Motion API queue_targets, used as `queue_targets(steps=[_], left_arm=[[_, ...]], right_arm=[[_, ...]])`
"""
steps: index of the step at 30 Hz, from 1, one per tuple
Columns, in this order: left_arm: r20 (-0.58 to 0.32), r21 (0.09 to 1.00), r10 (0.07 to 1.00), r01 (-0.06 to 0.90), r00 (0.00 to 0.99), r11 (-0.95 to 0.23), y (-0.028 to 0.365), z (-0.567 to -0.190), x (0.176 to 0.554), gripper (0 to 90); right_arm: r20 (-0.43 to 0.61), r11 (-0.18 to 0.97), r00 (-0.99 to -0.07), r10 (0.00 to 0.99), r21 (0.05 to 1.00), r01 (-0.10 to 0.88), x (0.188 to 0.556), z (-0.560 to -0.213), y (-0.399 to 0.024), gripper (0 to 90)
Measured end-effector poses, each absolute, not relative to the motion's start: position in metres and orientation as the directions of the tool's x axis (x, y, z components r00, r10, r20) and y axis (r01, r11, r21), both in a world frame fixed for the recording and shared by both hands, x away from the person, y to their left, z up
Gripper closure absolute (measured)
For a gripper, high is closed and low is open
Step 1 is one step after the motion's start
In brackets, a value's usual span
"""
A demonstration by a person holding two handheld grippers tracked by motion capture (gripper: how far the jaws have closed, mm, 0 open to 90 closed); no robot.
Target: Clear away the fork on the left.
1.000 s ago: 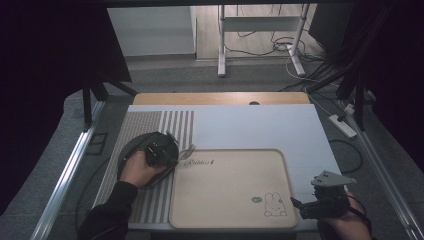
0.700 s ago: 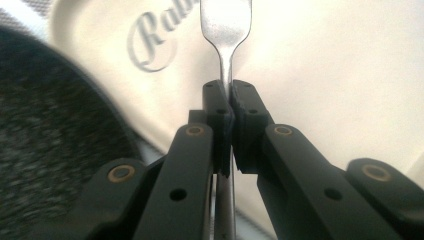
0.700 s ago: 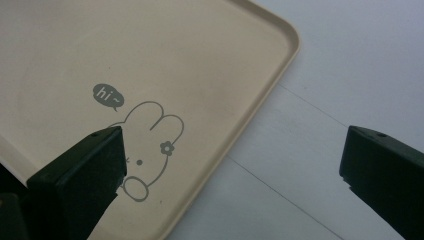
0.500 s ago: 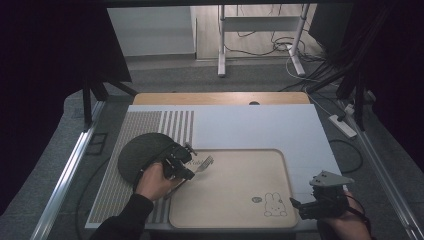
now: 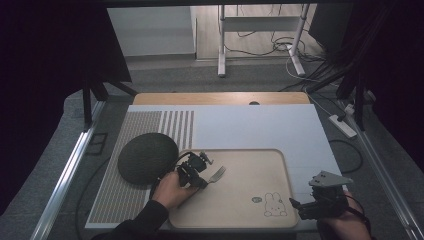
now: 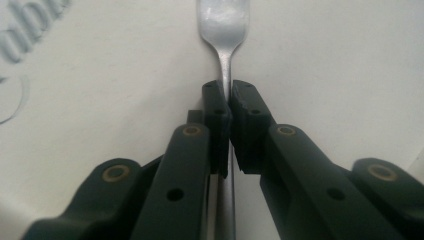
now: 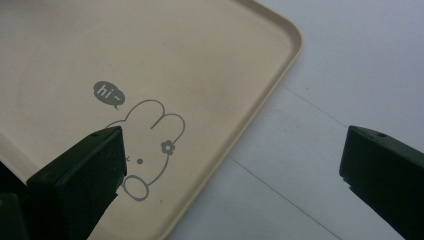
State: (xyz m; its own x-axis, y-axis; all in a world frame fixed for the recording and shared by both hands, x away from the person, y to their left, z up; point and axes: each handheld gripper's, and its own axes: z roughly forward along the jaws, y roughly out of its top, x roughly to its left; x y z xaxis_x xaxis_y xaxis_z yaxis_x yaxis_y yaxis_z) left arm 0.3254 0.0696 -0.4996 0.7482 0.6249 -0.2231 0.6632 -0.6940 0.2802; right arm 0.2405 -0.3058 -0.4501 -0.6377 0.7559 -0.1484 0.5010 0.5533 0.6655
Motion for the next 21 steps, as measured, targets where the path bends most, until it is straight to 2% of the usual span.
queue_targets(steps=[2, 4, 6, 7, 8, 11, 15, 21], left_arm=[[-0.223, 0.317, 0.612, 0.650, 0.759, -0.691, 0.069, -0.494, 0.324, 72.0], [-0.216, 0.363, 0.593, 0.628, 0.776, -0.689, 0.068, -0.489, 0.321, 71.7], [-0.212, 0.377, 0.574, 0.608, 0.791, -0.699, 0.064, -0.488, 0.318, 79.2], [-0.212, 0.372, 0.565, 0.600, 0.797, -0.708, 0.062, -0.490, 0.316, 86.1], [-0.218, 0.353, 0.561, 0.600, 0.799, -0.718, 0.060, -0.493, 0.316, 88.8], [-0.198, 0.307, 0.584, 0.616, 0.787, -0.726, 0.057, -0.502, 0.317, 88.9], [-0.172, 0.309, 0.625, 0.645, 0.761, -0.699, 0.068, -0.502, 0.323, 88.9], [-0.189, 0.305, 0.677, 0.698, 0.712, -0.648, 0.092, -0.503, 0.332, 88.9]], right_arm=[[-0.149, 0.555, -0.639, 0.754, 0.665, 0.500, 0.240, -0.450, -0.306, 0.0], [-0.151, 0.558, -0.640, 0.753, 0.663, 0.499, 0.241, -0.450, -0.306, 0.0], [-0.152, 0.559, -0.641, 0.752, 0.663, 0.498, 0.241, -0.450, -0.306, 0.0], [-0.153, 0.559, -0.641, 0.752, 0.663, 0.498, 0.240, -0.450, -0.305, 0.0], [-0.153, 0.559, -0.641, 0.752, 0.662, 0.499, 0.240, -0.450, -0.305, 0.0], [-0.156, 0.562, -0.641, 0.751, 0.660, 0.498, 0.240, -0.450, -0.305, 0.0], [-0.157, 0.565, -0.645, 0.748, 0.660, 0.495, 0.240, -0.450, -0.305, 0.0], [-0.165, 0.576, -0.651, 0.741, 0.654, 0.489, 0.240, -0.451, -0.304, 0.0]])
